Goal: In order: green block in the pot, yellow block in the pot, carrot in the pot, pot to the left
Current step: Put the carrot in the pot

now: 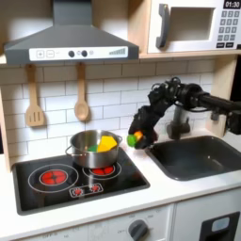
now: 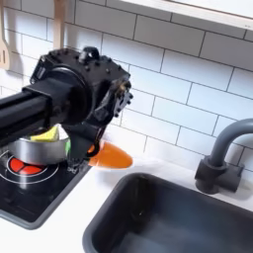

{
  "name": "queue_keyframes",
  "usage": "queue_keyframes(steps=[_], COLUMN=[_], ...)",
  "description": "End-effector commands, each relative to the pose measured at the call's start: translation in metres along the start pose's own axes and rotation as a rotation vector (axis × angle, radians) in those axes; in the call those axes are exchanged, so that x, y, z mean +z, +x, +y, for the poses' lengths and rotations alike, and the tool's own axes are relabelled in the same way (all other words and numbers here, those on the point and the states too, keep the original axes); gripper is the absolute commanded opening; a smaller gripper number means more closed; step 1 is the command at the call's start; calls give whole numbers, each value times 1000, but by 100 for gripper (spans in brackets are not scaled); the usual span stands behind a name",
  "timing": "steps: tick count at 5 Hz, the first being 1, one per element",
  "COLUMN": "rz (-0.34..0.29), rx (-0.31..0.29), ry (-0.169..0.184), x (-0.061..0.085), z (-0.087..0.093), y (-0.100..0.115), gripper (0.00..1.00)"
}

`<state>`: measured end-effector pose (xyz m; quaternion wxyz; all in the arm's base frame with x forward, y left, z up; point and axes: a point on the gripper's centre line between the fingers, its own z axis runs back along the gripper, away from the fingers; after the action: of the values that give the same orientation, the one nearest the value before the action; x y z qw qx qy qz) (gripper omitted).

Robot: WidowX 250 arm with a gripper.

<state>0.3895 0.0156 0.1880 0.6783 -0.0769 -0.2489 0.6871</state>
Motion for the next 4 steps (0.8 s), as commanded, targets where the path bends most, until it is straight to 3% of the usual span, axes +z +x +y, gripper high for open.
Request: queue_keyframes(steps=[1, 2, 3, 4], rz=[95, 112, 172, 168], rx=[-282, -396, -515, -548], ry=[98, 116, 178, 247], x=[22, 34, 27, 17], z=[2, -10, -16, -19], y=[16, 42, 55, 78], gripper=[0, 0, 0, 0])
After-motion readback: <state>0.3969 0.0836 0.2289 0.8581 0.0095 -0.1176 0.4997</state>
